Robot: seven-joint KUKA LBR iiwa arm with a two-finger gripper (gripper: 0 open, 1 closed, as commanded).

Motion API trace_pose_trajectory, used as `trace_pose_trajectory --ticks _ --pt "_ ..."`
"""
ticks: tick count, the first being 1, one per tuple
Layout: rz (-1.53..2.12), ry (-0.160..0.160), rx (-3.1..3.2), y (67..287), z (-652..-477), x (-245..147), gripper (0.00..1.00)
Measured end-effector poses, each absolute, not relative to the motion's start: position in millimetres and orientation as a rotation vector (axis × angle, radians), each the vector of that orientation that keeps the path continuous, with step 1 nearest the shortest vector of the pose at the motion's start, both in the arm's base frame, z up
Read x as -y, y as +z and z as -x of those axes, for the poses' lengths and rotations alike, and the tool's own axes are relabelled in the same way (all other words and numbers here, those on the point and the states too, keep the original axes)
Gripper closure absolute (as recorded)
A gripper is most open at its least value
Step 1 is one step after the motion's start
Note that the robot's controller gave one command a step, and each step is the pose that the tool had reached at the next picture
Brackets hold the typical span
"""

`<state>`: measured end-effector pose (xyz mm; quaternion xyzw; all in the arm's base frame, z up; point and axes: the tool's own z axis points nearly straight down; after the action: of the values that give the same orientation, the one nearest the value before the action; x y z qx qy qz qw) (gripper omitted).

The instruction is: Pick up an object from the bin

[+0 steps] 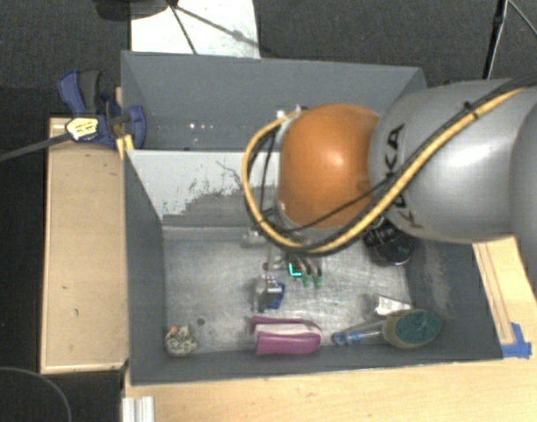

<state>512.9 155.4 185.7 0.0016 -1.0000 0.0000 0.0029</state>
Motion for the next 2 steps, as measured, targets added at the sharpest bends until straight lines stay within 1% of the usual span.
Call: trace_pose_trajectory --ticks 1,2 --pt "-0.205 -0.007 3.147 72 -531.8 -96 0.0" --pt "-0.08 -0.004 3.147 102 -530.6 -110 0.0"
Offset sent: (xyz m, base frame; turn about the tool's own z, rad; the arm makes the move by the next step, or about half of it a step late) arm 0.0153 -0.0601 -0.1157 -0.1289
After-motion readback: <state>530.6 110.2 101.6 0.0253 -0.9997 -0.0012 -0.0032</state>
